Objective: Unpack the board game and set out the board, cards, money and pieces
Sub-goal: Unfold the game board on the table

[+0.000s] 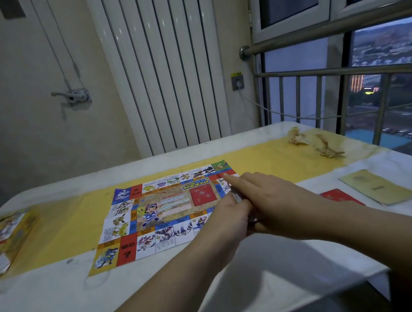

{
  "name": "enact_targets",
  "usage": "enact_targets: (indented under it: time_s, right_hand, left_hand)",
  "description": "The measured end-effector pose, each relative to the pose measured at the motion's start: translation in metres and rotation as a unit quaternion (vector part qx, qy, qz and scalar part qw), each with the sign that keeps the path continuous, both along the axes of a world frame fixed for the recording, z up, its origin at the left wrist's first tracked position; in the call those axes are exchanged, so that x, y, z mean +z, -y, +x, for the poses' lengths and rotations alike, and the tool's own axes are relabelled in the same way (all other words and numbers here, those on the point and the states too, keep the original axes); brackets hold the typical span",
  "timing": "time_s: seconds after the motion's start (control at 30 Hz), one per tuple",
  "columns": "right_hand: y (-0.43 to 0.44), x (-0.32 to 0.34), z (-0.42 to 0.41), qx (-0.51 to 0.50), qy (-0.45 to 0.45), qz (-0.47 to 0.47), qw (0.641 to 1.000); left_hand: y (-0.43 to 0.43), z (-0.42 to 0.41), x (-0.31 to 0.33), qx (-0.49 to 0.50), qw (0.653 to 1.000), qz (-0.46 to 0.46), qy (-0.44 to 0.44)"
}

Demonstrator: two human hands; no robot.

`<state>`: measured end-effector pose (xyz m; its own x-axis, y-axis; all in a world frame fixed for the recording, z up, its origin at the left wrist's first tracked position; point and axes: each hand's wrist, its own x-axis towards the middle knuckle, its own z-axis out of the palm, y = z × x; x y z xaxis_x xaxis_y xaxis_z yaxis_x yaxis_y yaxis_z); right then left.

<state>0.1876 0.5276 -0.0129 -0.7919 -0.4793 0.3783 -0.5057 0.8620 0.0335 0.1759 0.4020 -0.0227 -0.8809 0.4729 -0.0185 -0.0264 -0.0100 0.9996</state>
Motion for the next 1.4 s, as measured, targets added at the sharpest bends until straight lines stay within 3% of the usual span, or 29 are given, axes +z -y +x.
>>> enact_targets:
  time_s: [0.13,0.2,0.27,0.33,0.43,0.47,0.53,0.63,0.73,0.87,0.97,1.03,1.17,1.4]
  right_hand:
    - [-0.021,-0.003,0.012,-0.014,0.056,-0.037,0.998]
    - [-0.037,0.002,0.018,-0.017,0.135,-0.149,0.979]
    - [-0.055,0.006,0.021,-0.041,0.208,-0.27,0.939]
    - [-0.074,0.006,0.021,-0.07,0.275,-0.4,0.871]
    - [-0.094,0.001,0.024,-0.075,0.356,-0.62,0.695]
    - [-0.1,0.0,0.027,-0.075,0.355,-0.655,0.663]
    - [-0.112,-0.003,0.031,-0.08,0.339,-0.69,0.635]
    - [-0.134,-0.002,0.036,-0.097,0.31,-0.708,0.627]
    - [-0.165,0.006,0.043,-0.159,0.268,-0.71,0.632]
    - [-0.207,0.001,0.051,-0.276,0.27,-0.715,0.583]
    - [-0.224,-0.012,0.049,-0.324,0.272,-0.732,0.534]
    - [-0.229,-0.017,0.042,-0.329,0.262,-0.741,0.524]
    - [-0.233,-0.02,0.02,-0.317,0.277,-0.73,0.538]
    - [-0.236,-0.023,-0.023,-0.348,0.312,-0.625,0.625]
  left_hand:
    - [-0.016,0.004,-0.003,-0.042,0.999,0.007,0.028]
    - [-0.026,0.005,-0.004,-0.053,0.998,-0.002,0.031]
    - [-0.039,0.005,-0.005,-0.06,0.998,-0.022,0.022]
    - [-0.053,0.003,-0.005,-0.058,0.998,-0.012,0.023]
    - [-0.078,0.002,-0.006,-0.07,0.997,-0.002,0.012]
    - [-0.087,0.001,-0.008,-0.08,0.997,-0.012,-0.002]
    - [-0.106,-0.001,-0.011,-0.096,0.995,-0.033,-0.026]
    - [-0.13,-0.007,-0.013,-0.128,0.99,-0.047,-0.038]
    - [-0.147,-0.012,-0.01,-0.156,0.965,-0.162,-0.136]
    - [-0.152,-0.033,-0.024,-0.138,0.835,-0.392,-0.361]
    - [-0.158,-0.044,-0.034,-0.208,0.779,-0.461,-0.371]
    - [-0.167,-0.049,-0.038,-0.242,0.748,-0.494,-0.371]
    - [-0.178,-0.05,-0.032,-0.258,0.703,-0.529,-0.399]
    - [-0.174,-0.054,-0.026,-0.264,0.717,-0.51,-0.395]
